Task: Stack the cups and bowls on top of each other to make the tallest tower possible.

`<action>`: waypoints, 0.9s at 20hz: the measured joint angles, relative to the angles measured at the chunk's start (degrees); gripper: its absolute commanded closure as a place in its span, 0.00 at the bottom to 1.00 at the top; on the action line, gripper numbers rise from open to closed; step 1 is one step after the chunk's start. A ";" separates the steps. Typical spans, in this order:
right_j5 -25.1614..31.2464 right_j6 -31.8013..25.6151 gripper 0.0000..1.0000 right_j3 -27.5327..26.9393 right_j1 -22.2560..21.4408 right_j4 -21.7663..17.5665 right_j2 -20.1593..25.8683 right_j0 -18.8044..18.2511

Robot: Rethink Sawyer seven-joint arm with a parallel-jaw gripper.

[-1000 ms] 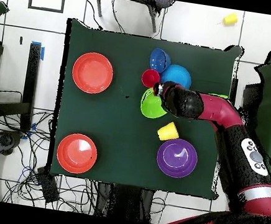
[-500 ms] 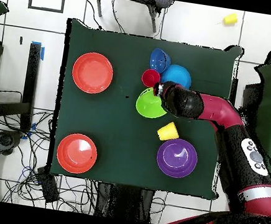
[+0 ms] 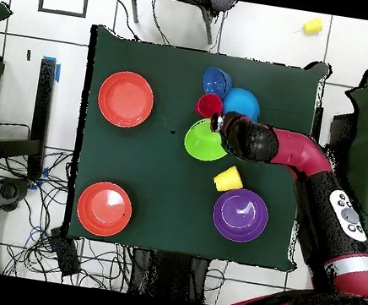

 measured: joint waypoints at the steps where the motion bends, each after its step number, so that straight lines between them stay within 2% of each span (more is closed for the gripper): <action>1: -0.08 0.00 0.00 0.00 -0.02 -0.01 -0.08 -0.11; 18: -3.30 0.00 0.00 0.02 -0.81 -0.81 -2.84 1.51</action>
